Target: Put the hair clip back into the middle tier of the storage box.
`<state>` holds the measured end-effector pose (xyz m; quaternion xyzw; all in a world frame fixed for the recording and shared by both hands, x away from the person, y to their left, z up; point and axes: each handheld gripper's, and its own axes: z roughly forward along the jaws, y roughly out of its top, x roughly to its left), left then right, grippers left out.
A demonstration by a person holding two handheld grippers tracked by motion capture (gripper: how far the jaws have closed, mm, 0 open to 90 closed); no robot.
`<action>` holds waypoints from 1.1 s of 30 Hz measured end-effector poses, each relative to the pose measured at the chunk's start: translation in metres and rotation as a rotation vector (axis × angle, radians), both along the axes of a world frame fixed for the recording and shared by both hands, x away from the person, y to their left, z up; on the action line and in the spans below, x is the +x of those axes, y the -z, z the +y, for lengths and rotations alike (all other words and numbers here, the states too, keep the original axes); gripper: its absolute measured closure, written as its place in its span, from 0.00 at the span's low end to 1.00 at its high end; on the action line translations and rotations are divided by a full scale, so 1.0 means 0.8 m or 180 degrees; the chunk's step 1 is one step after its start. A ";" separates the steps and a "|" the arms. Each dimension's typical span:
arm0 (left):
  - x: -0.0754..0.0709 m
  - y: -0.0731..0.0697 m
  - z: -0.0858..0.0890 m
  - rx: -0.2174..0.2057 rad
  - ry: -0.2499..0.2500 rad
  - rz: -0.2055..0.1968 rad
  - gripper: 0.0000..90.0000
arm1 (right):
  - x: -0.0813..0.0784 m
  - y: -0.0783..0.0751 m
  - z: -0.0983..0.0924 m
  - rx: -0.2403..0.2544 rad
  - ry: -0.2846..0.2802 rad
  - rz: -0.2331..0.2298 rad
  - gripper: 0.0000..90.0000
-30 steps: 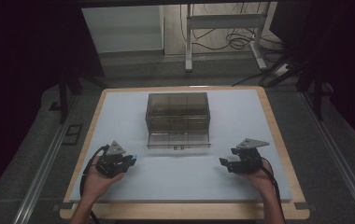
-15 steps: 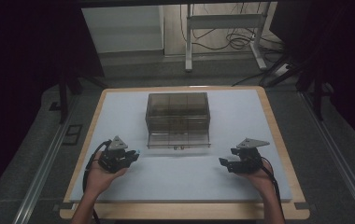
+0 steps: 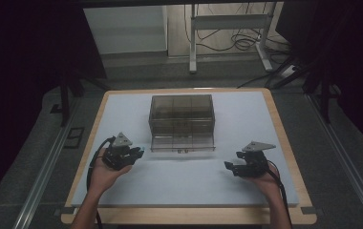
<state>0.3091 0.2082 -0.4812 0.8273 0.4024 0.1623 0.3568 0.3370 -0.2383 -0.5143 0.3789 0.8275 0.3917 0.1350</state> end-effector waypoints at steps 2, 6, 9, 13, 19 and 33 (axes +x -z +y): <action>0.003 -0.001 -0.001 -0.0027 0.0006 0.0000 0.86 | 0.000 0.000 0.000 0.0002 -0.0002 -0.0003 0.33; 0.005 0.000 -0.003 -0.0022 0.0008 0.0011 0.86 | 0.000 0.000 0.000 -0.0001 0.0003 0.0001 0.33; 0.007 -0.001 -0.004 -0.0034 0.0015 0.0003 0.86 | 0.000 0.000 0.000 -0.0002 0.0003 0.0003 0.33; 0.010 -0.004 -0.007 -0.0058 0.0021 -0.0007 0.86 | 0.000 0.000 0.000 -0.0005 -0.0002 -0.0002 0.33; 0.016 -0.008 -0.010 -0.0090 0.0023 -0.0032 0.86 | 0.000 0.000 0.000 -0.0006 0.0003 0.0003 0.33; 0.027 -0.012 -0.016 -0.0096 0.0055 -0.0031 0.86 | 0.001 0.001 -0.001 -0.0008 0.0007 0.0015 0.33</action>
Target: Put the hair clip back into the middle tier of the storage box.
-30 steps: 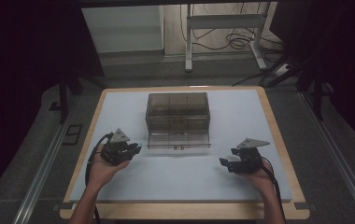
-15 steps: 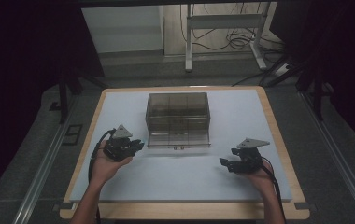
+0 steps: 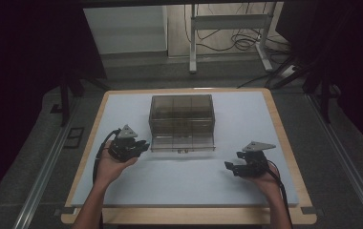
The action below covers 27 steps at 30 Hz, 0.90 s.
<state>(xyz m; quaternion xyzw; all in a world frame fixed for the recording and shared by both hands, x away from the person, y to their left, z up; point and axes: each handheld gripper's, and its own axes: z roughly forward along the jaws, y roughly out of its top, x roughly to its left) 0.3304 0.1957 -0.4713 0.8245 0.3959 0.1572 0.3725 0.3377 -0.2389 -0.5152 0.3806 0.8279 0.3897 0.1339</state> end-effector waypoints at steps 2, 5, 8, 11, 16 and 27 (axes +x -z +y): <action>0.002 -0.002 -0.001 0.0005 0.0003 -0.0005 0.86 | 0.000 0.000 0.000 -0.0002 -0.0001 0.0002 0.33; 0.005 -0.004 -0.003 0.0009 0.0007 -0.0004 0.86 | 0.000 0.001 0.000 -0.0003 -0.0003 0.0001 0.33; 0.007 -0.005 -0.006 0.0024 0.0023 -0.0003 0.86 | 0.000 0.001 0.001 -0.0004 -0.0004 0.0003 0.33; 0.012 -0.004 -0.008 -0.0013 0.0044 0.0016 0.86 | 0.001 0.001 0.001 -0.0006 -0.0006 0.0010 0.33; 0.017 -0.001 -0.012 -0.0012 0.0046 0.0041 0.86 | 0.001 0.001 -0.001 -0.0001 0.0003 0.0014 0.33; 0.021 0.001 -0.019 0.0033 0.0074 0.0054 0.86 | 0.001 0.002 -0.002 -0.0012 0.0020 0.0005 0.33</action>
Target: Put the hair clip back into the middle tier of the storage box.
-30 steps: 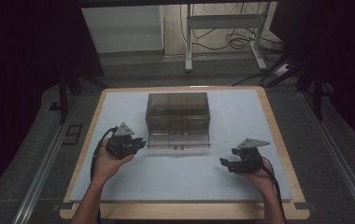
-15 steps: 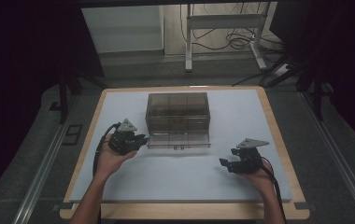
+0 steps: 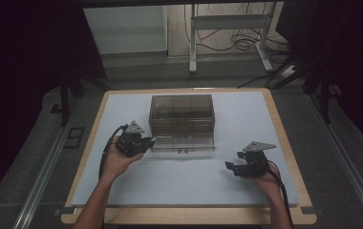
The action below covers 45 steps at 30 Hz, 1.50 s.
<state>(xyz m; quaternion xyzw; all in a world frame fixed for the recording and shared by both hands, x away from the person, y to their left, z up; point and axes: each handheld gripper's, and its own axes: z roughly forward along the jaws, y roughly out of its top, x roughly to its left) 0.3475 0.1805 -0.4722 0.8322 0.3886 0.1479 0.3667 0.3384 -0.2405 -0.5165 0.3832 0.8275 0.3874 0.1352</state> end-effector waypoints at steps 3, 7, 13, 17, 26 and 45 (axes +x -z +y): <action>0.001 -0.003 -0.004 -0.0001 0.0019 -0.0024 0.86 | 0.000 0.000 0.000 -0.0003 -0.0002 -0.0001 0.33; 0.004 -0.005 -0.010 0.0005 0.0035 -0.0031 0.86 | 0.000 0.000 0.000 0.0002 -0.0003 -0.0002 0.33; 0.009 -0.007 -0.019 0.0017 0.0068 -0.0048 0.86 | 0.000 0.001 -0.002 0.0003 0.0008 0.0000 0.33; 0.014 -0.006 -0.023 0.0042 0.0089 -0.0035 0.86 | 0.000 0.001 -0.002 0.0007 0.0005 -0.0002 0.33; 0.022 -0.005 -0.032 0.0078 0.0097 -0.0012 0.86 | 0.000 0.001 -0.002 0.0003 0.0016 -0.0002 0.33; 0.033 -0.001 -0.045 0.0157 0.0107 0.0009 0.86 | 0.000 0.001 -0.003 -0.0004 0.0018 -0.0018 0.33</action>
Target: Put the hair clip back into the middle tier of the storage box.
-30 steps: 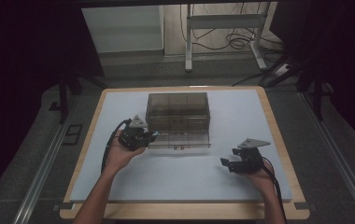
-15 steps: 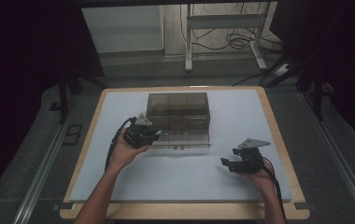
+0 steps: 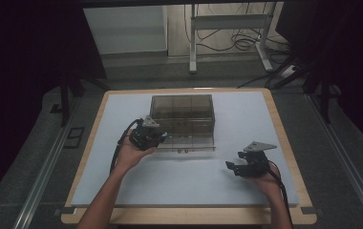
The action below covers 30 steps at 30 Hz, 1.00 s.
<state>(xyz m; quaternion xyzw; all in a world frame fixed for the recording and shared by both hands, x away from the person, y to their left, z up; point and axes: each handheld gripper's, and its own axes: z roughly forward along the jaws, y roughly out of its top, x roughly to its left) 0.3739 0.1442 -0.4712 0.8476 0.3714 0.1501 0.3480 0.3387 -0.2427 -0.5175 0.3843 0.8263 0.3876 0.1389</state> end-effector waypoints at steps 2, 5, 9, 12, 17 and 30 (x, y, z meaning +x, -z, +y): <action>0.001 0.001 -0.001 0.0017 0.0010 0.0006 0.86 | 0.000 0.000 0.000 0.0001 0.0000 -0.0001 0.33; 0.003 0.005 -0.003 0.0013 -0.0005 0.0042 0.86 | 0.000 0.000 0.000 0.0002 0.0002 -0.0001 0.33; 0.006 0.008 -0.004 0.0037 0.0009 0.0059 0.86 | 0.000 0.000 0.001 0.0002 -0.0007 0.0009 0.33; 0.007 0.010 -0.005 0.0047 0.0010 0.0076 0.86 | 0.000 0.001 0.002 0.0000 -0.0003 0.0012 0.33; 0.009 0.014 -0.007 0.0067 0.0018 0.0103 0.86 | 0.000 0.001 0.002 -0.0004 -0.0015 0.0011 0.33; 0.011 0.024 -0.009 0.0077 0.0017 0.0161 0.86 | 0.000 0.002 0.002 -0.0009 -0.0004 0.0023 0.33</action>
